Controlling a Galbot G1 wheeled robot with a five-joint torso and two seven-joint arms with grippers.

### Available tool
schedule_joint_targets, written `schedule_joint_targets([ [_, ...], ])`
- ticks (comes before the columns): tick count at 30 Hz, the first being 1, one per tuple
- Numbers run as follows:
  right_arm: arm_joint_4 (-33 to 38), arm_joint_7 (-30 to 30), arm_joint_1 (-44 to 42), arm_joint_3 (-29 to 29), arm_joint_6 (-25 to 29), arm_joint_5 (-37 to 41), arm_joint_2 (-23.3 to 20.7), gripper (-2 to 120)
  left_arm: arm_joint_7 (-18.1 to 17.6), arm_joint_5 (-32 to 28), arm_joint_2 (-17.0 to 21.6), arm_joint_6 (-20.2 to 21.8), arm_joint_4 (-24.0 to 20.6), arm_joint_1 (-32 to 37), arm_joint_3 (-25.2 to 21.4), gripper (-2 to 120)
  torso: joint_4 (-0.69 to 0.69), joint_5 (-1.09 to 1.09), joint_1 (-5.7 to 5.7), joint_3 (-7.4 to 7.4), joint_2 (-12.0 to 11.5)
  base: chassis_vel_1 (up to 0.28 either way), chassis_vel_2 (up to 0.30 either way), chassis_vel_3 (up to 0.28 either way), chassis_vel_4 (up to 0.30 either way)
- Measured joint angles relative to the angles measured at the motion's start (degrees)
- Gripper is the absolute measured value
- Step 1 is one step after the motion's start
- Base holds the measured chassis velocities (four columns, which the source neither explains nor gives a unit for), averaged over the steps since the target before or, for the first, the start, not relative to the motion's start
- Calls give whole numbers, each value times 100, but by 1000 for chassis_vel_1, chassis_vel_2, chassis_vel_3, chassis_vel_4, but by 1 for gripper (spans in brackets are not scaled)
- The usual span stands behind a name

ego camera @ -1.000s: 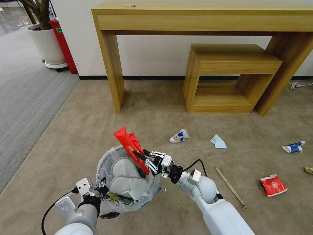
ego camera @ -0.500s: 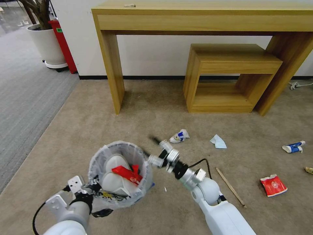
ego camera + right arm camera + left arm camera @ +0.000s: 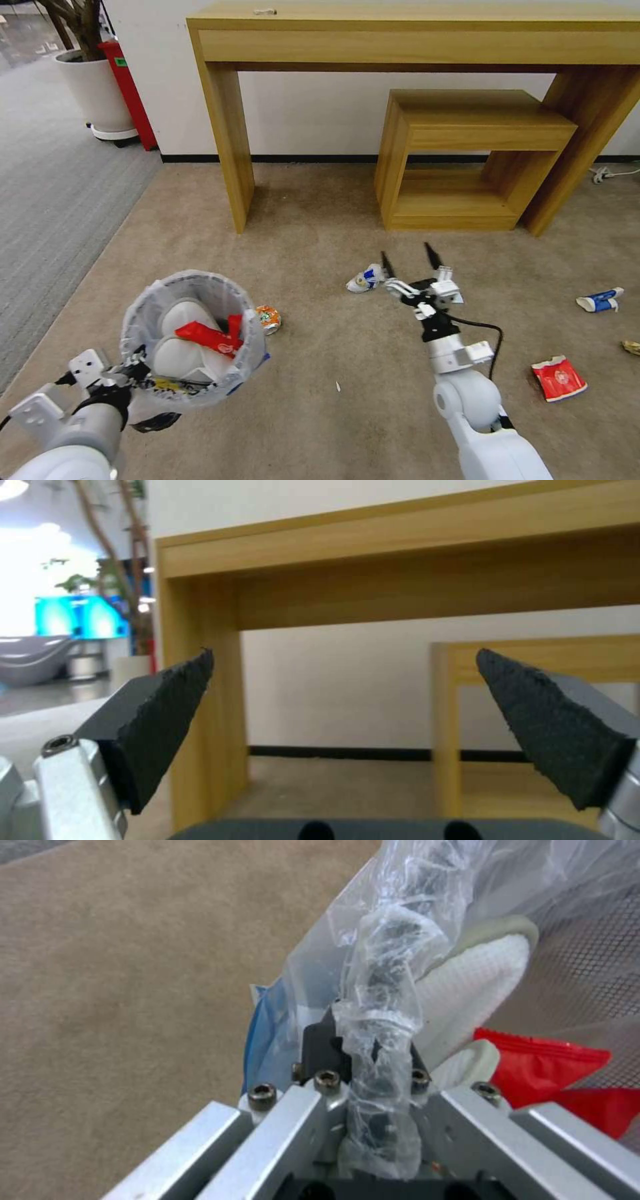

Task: Pick up the trash bin and place the garbage on the floor into it.

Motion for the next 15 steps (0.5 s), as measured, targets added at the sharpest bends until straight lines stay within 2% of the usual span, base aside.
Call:
schedule_joint_targets([
  [6,34,5,-299,269,241,0,43,100,-1,-72,-17,-1,-9,34,-44,1,-1,0,0,0,0,0,0,0,0],
  [12,9,-3,-406,303,431,-110,65,100,-1,-58,-47,-10,-49,99,-3,1,0,0,0,0,0,0,0,0,0],
  [15,-27,-2,-412,291,506,-108,93,100,-1,-79,-9,-18,29,75,-147,1,0,0,0,0,0,0,0,0,0],
])
